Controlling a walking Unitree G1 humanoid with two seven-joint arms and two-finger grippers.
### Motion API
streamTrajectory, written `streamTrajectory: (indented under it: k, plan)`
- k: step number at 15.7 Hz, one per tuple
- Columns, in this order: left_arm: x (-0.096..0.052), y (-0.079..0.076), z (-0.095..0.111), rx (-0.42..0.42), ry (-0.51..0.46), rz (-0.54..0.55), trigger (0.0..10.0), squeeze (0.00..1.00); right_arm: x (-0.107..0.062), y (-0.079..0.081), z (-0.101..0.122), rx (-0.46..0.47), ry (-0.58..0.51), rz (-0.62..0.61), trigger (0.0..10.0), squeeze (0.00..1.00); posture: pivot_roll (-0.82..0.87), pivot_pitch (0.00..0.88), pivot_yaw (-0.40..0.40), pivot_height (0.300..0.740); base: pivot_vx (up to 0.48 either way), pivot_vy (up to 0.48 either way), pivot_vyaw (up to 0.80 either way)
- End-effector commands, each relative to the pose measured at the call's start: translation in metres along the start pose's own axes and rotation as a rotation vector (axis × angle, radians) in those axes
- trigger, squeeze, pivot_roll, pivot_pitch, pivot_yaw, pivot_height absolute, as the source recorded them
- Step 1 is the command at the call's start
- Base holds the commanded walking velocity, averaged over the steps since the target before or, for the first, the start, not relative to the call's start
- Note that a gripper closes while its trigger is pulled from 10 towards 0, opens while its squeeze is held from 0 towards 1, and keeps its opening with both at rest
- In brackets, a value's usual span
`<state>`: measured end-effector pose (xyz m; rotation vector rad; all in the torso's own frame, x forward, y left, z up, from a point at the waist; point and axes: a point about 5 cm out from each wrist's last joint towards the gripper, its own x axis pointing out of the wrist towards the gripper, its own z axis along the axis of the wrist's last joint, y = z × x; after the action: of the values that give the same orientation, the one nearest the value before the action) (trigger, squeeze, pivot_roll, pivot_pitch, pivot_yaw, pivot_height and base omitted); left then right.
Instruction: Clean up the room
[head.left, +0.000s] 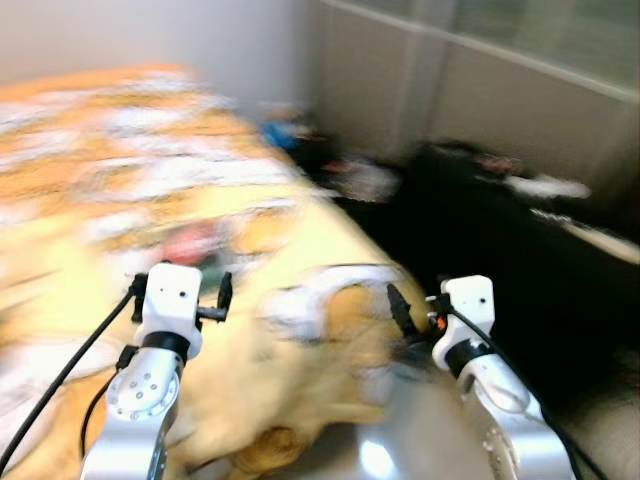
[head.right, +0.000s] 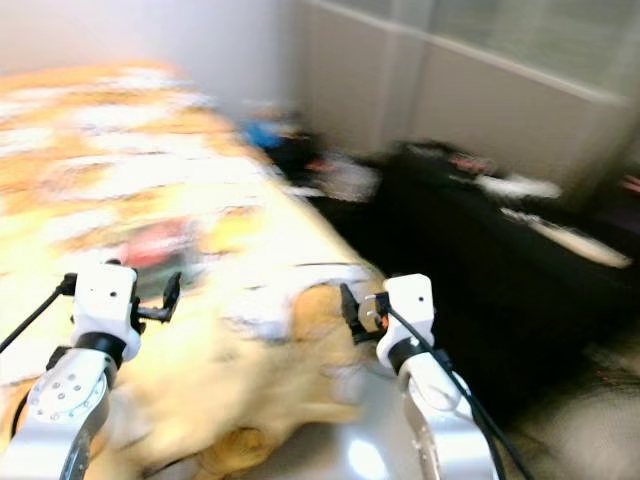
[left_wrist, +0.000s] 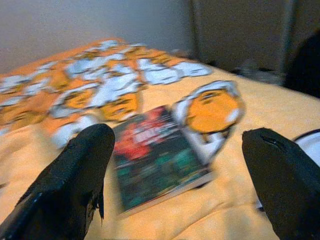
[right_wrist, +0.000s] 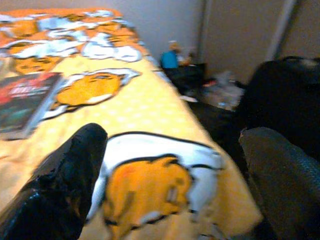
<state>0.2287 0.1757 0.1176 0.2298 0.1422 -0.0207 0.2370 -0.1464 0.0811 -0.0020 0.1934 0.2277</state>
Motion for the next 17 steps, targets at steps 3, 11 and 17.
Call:
streamTrajectory:
  k: [3, 11, 17]
  plan:
    - [-0.004, -0.007, -0.001, 0.001, 0.01, -0.028, 10.0, 1.0, -0.005, -0.005, -0.005, -0.001, 0.017, -0.007, 10.0, 1.0, 0.04, 0.0, 0.013, 0.74, 0.0, 0.33, 0.8]
    - [0.008, -0.004, 0.007, 0.011, -0.01, -0.04, 10.0, 1.0, -0.013, -0.008, -0.004, 0.017, 0.004, -0.095, 10.0, 1.0, 0.02, 0.0, 0.038, 0.74, 0.0, 0.315, 0.45]
    - [0.012, -0.006, 0.008, 0.012, -0.015, -0.057, 10.0, 1.0, -0.01, -0.013, 0.003, -0.01, -0.008, -0.188, 10.0, 1.0, 0.01, 0.0, 0.054, 0.74, 0.0, 0.304, 0.0]
